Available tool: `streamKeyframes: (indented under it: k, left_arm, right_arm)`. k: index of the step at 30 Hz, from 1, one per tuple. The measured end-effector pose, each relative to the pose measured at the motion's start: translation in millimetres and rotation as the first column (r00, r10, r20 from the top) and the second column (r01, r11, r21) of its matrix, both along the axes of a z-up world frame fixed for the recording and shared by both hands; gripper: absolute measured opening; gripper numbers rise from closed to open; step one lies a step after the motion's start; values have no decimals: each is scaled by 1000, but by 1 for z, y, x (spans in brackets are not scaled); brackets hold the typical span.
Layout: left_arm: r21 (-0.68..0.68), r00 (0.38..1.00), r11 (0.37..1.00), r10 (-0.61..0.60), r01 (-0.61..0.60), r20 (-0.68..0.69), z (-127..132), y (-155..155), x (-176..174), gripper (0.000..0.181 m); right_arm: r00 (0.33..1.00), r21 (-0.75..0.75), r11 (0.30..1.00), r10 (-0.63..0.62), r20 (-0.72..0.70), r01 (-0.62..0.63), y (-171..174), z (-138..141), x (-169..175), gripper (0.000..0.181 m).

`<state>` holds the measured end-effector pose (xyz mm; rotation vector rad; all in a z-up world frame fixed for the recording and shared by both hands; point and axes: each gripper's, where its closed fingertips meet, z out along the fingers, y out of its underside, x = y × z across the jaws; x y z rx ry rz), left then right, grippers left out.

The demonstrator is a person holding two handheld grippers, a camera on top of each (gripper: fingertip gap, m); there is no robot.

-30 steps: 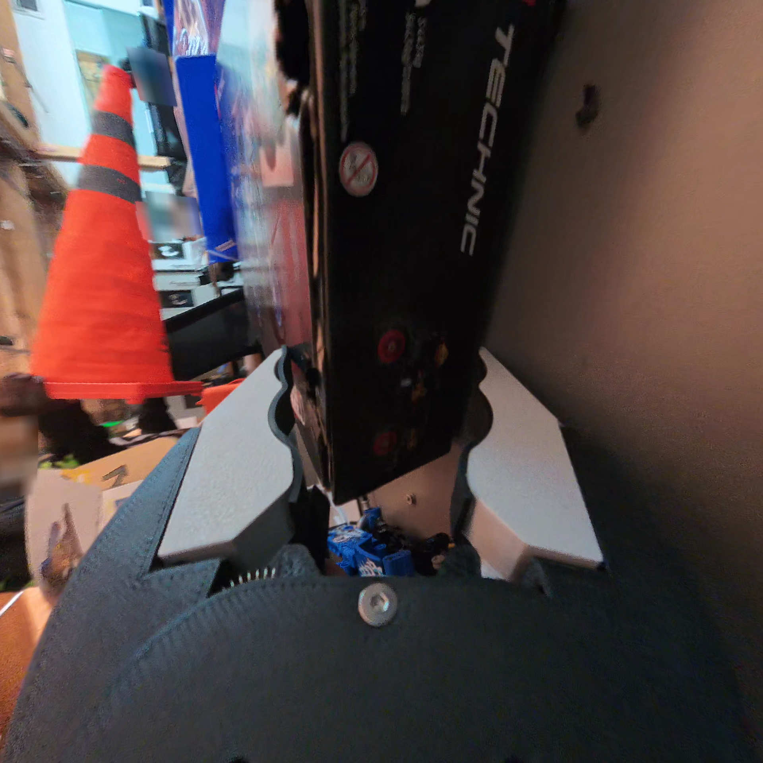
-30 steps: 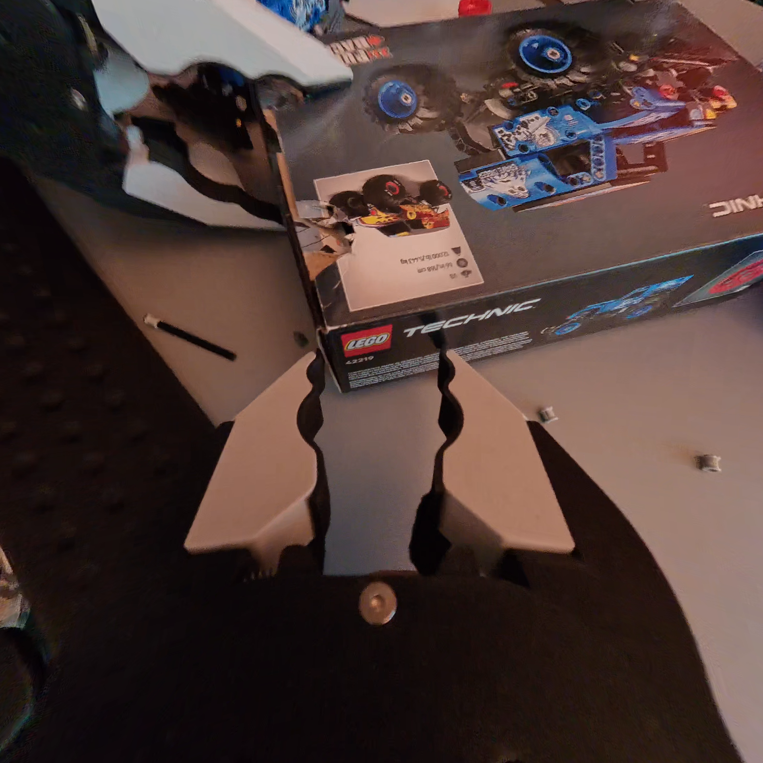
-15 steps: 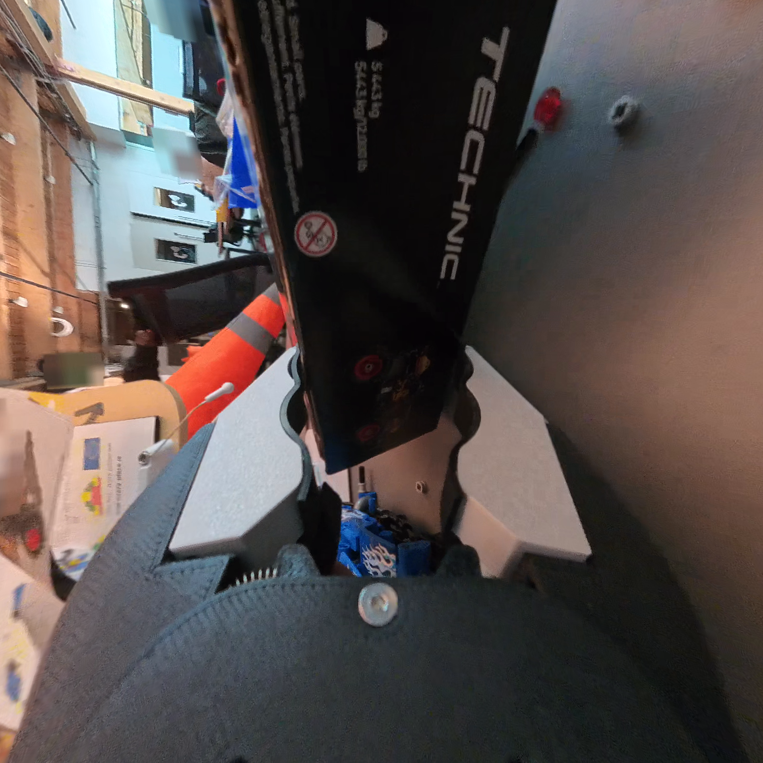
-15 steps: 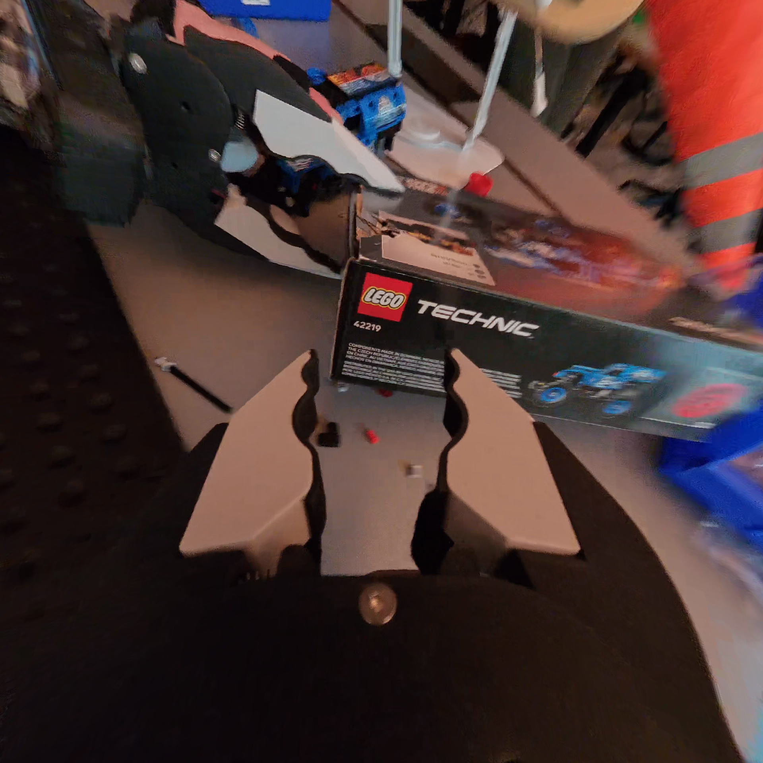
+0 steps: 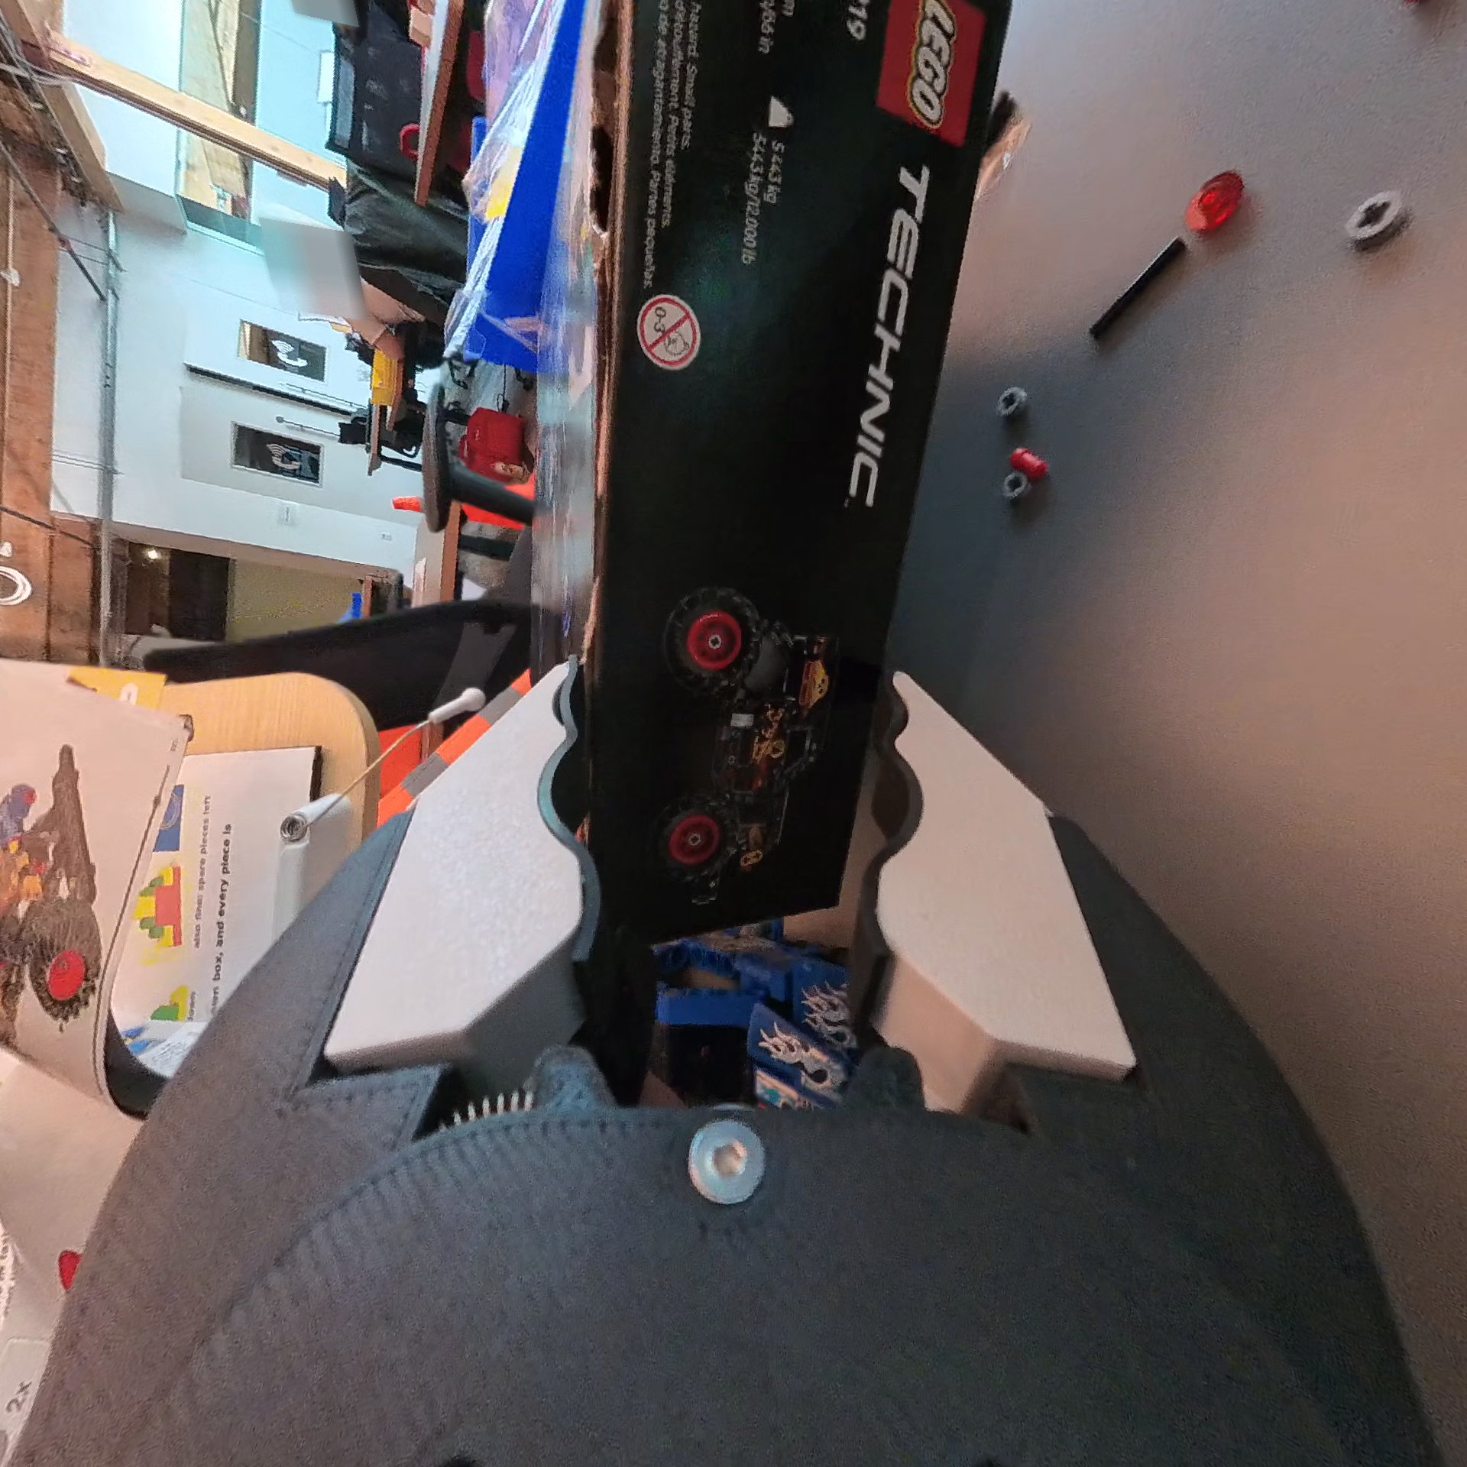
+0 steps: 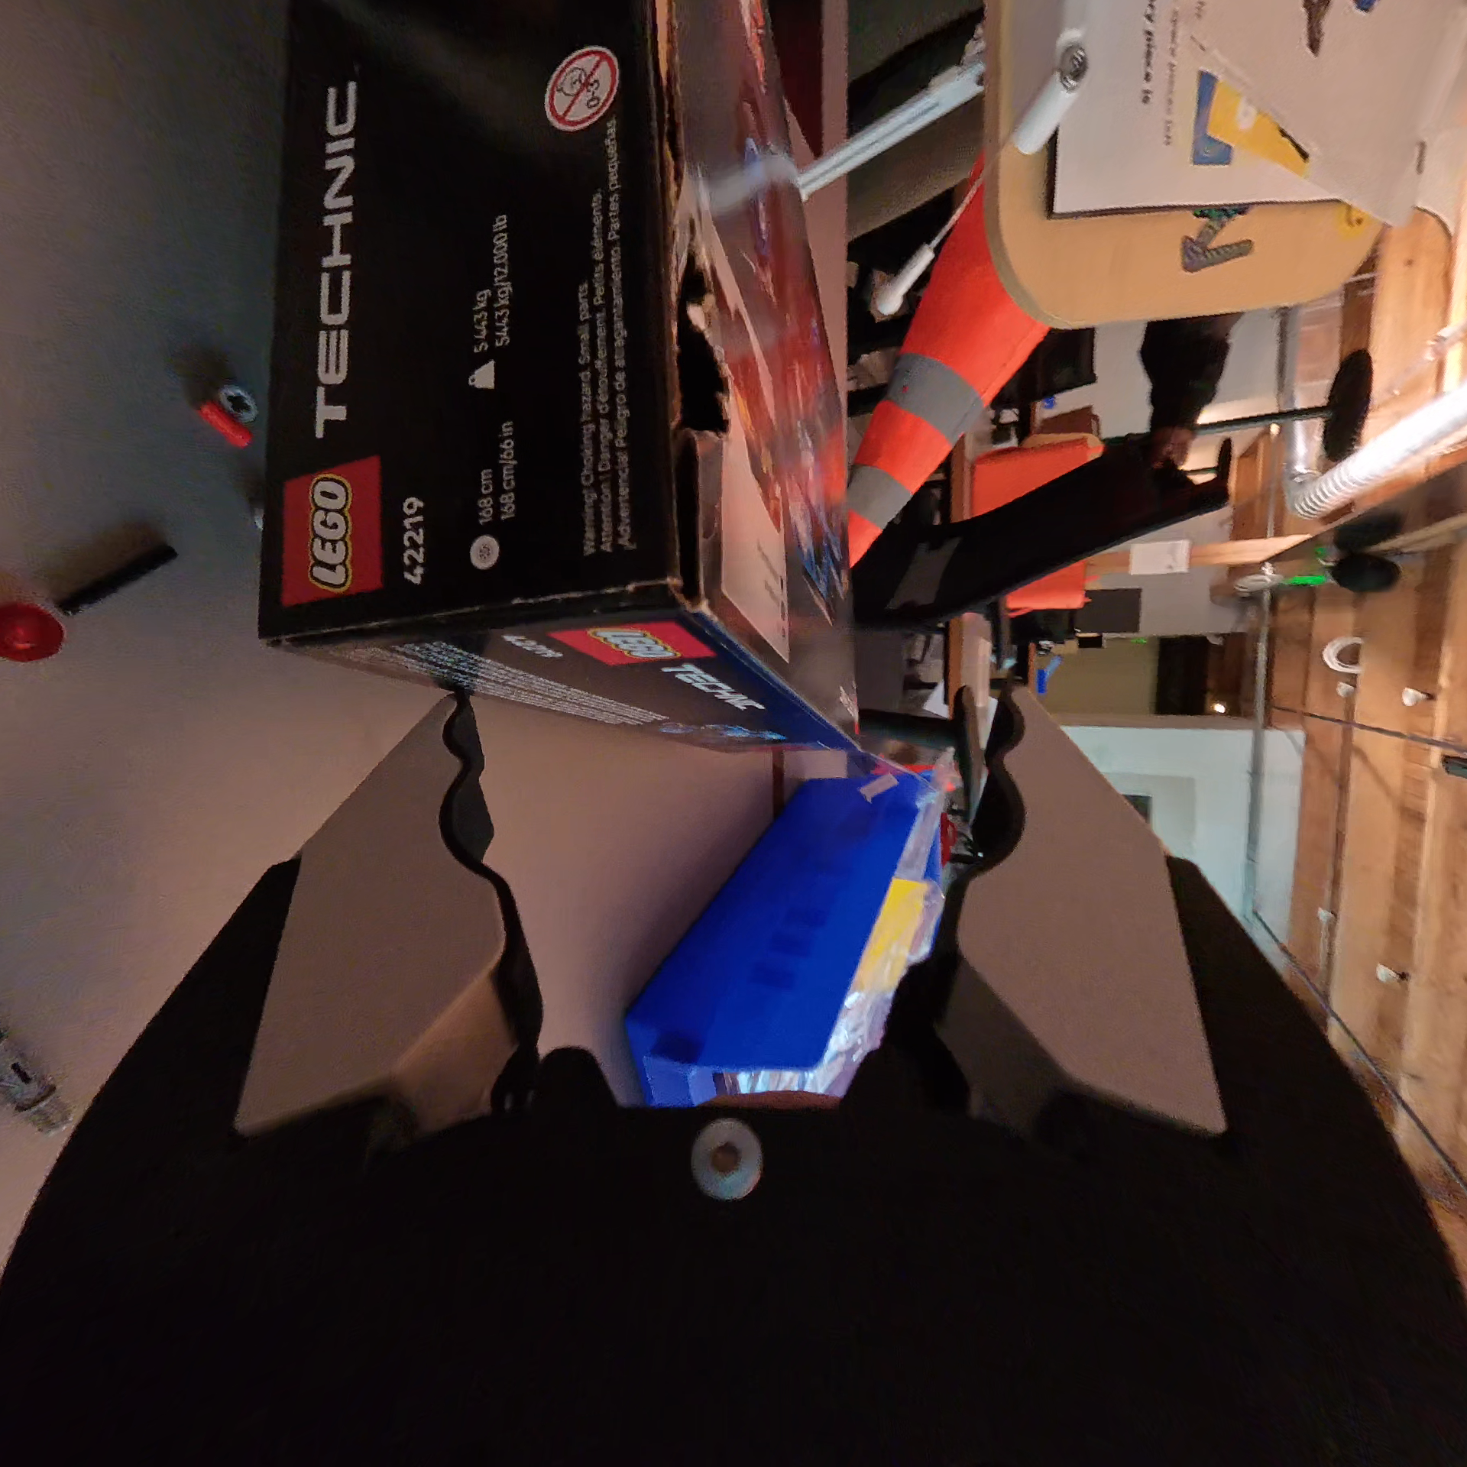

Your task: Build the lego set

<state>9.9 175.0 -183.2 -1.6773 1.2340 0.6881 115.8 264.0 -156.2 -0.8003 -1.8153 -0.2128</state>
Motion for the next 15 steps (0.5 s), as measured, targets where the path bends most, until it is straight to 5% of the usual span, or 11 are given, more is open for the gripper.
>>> streamKeyframes:
  k: [8, 11, 15]
  left_arm:
    - [-23, 983, 1000, 8, -4, 182, 26, 1, -17, 73]
    - [-15, 968, 1000, 2, 1, 251, 31, 6, -19, 73]
    - [-7, 963, 1000, 14, -12, 269, 32, 14, -18, 72]
  right_arm:
    - [984, -283, 951, 80, -159, -123, -21, 38, -7, 69]
    - [957, -358, 906, 138, -254, -226, -38, 54, -21, 71]
    - [967, -363, 914, 102, -235, -184, -31, 56, -34, 79]
